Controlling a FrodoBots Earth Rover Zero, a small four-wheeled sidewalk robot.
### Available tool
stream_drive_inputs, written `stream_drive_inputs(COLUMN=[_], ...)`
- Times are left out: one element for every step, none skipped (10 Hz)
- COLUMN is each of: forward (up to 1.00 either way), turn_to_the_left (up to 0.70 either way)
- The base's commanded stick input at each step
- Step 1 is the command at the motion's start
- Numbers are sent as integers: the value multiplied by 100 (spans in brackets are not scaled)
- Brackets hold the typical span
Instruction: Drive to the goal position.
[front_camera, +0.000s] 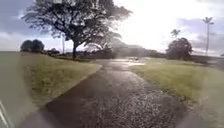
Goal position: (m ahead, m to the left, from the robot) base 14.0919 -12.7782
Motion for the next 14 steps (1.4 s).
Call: stream_drive_inputs(forward=[60,60,60,60,60,60,60,60,60,60,60,60,60,60], turn_to_the_left=[0,0,0,0,0,0,0,0,0,0,0,0,0,0])
